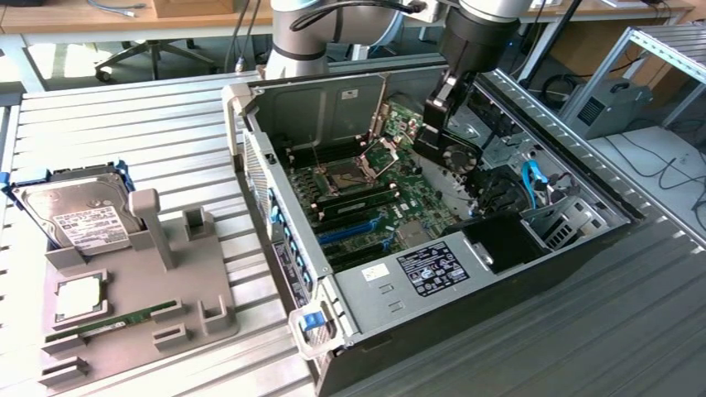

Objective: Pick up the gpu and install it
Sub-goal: 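Insert the gpu into the slot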

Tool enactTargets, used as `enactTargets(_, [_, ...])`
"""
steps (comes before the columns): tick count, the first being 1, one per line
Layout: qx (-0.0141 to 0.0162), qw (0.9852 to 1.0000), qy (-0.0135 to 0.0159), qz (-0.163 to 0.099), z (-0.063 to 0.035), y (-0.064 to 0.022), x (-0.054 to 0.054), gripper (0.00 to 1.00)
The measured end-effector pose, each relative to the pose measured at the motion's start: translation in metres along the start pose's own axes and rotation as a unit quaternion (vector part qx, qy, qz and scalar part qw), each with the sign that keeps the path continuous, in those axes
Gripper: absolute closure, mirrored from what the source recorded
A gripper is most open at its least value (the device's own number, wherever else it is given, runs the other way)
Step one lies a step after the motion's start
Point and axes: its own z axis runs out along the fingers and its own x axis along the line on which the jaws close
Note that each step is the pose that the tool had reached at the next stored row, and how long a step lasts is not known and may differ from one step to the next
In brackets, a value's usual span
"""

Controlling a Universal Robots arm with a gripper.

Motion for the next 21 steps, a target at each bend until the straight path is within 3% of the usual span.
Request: enactTargets(21, [-0.0007, 0.9994, 0.0005, -0.034, 0.0002, -0.0023, -0.0033, 0.73])
